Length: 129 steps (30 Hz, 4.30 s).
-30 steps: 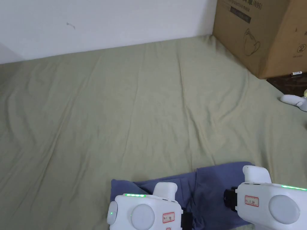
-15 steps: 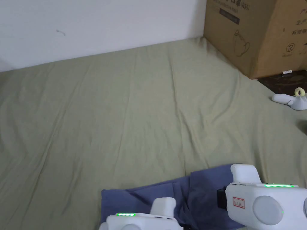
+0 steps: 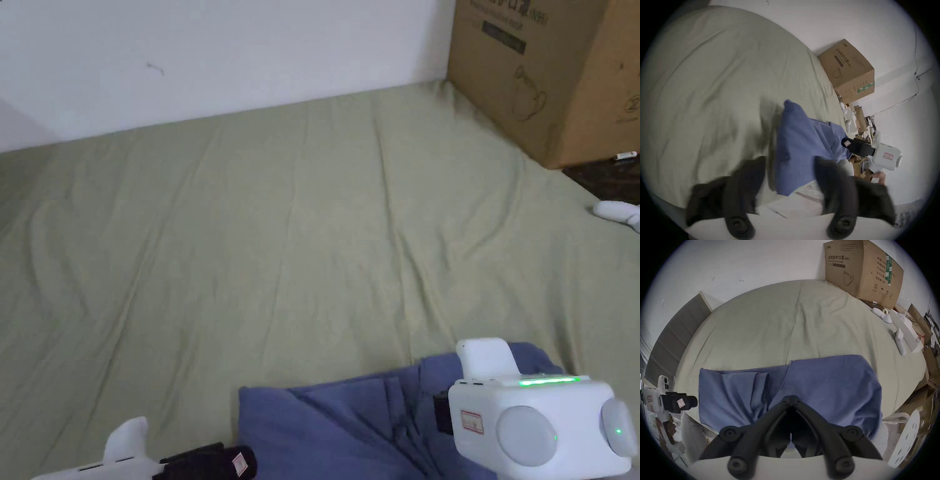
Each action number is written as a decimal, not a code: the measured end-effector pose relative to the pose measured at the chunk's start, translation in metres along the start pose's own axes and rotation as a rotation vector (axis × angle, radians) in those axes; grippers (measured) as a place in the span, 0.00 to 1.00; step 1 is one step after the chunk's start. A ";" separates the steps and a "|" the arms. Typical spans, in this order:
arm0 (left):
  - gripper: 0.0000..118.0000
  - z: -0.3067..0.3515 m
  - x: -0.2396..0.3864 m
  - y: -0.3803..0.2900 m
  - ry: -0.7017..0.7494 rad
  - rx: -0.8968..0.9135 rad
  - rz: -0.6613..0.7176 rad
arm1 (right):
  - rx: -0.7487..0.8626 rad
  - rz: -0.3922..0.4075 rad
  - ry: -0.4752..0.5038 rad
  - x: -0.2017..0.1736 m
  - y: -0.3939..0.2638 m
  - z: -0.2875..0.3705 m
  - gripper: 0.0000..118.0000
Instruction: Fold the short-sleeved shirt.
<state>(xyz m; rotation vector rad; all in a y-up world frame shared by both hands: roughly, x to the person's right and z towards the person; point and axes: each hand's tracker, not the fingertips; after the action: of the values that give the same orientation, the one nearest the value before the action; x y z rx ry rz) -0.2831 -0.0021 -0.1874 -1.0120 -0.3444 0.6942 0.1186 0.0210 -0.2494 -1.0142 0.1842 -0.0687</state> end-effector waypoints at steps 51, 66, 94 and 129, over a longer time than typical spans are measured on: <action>0.06 0.079 0.038 0.096 0.109 -0.029 0.052 | -0.044 -0.019 0.032 -0.013 0.006 0.008 0.00; 0.88 -0.087 0.139 0.065 -0.092 -0.322 -0.073 | -0.030 -0.125 0.032 0.045 -0.008 0.015 0.00; 0.01 -0.140 0.118 0.002 -0.018 -0.263 -0.125 | -0.055 -0.125 0.072 0.039 -0.013 0.005 0.00; 0.05 0.024 -0.040 -0.011 -0.061 0.075 0.191 | -0.178 0.148 0.235 -0.110 0.004 -0.059 0.00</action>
<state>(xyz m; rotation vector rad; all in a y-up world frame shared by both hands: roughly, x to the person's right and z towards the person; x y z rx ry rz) -0.3221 -0.0177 -0.1638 -0.9612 -0.2745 0.9056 -0.0009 -0.0109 -0.2703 -1.1662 0.4859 -0.0364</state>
